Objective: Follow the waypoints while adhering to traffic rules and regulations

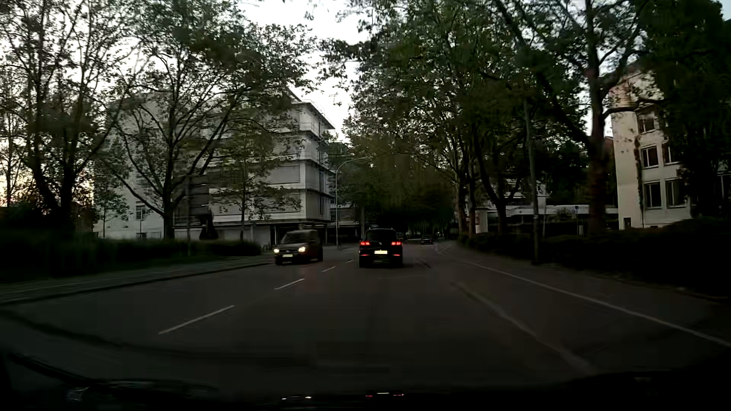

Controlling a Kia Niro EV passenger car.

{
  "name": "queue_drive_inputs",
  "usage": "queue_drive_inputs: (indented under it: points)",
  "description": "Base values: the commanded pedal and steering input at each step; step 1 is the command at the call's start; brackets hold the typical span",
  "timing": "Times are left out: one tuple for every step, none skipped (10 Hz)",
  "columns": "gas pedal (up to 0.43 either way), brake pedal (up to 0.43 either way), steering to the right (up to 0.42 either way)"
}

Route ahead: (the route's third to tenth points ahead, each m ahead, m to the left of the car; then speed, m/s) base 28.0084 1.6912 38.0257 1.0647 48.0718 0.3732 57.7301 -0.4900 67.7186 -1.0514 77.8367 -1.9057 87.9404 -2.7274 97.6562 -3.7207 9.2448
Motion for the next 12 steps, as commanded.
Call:
queue_drive_inputs:
  points:
    - [0.098, 0.0, -0.004]
    - [0.098, 0.0, -0.004]
    - [0.098, 0.0, -0.004]
    - [0.098, 0.0, -0.001]
    - [0.067, 0.0, 0.0]
    - [0.067, 0.0, 0.001]
    - [0.067, 0.0, 0.003]
    - [0.067, 0.0, 0.004]
    - [0.047, 0.0, 0.005]
    - [0.0, 0.0, 0.005]
    - [0.0, 0.0, 0.006]
    - [0.0, 0.0, 0.009]
